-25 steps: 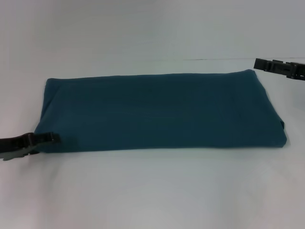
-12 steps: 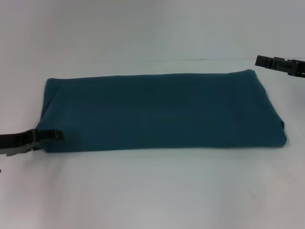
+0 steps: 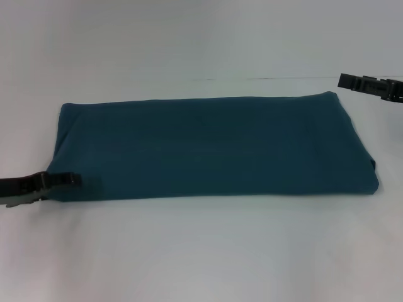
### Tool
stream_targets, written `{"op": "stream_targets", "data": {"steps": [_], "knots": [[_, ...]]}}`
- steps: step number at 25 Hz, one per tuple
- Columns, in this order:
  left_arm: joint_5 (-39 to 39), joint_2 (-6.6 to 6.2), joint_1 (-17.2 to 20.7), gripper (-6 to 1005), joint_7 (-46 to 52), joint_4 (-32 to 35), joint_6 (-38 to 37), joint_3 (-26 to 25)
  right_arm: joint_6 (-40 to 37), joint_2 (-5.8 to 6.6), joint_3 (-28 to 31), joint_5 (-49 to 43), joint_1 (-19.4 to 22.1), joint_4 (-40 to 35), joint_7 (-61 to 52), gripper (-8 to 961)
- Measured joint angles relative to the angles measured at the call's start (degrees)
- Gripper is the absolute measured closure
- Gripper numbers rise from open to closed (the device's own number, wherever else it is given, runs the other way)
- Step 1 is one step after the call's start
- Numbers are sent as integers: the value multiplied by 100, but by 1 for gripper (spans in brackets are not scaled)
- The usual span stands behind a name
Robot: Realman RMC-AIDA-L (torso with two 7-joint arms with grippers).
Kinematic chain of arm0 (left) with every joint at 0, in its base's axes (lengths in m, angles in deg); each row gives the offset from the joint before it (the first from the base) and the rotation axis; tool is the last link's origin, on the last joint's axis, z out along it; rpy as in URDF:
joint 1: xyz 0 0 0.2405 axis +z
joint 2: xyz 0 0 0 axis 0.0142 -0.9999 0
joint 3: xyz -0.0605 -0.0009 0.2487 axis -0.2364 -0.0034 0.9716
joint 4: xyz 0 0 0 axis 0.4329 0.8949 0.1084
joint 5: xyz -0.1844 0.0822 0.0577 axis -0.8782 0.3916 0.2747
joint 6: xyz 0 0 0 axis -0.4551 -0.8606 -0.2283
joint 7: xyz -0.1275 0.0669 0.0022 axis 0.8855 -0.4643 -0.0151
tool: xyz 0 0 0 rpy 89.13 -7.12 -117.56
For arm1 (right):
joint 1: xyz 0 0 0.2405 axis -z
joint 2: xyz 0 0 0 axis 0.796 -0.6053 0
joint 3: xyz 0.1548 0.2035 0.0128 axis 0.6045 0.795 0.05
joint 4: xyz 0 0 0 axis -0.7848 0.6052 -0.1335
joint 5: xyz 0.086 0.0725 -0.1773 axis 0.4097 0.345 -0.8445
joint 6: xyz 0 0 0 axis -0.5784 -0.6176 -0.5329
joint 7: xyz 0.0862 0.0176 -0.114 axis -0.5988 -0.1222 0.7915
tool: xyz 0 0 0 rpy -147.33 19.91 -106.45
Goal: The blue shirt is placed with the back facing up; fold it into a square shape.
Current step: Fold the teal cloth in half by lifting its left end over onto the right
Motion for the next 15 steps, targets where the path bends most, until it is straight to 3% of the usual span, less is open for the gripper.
{"op": "stream_targets", "data": {"steps": [15], "knots": [[372, -84, -35, 124, 239, 228, -354, 52, 18, 8, -6, -1, 12, 0, -37, 38]]}}
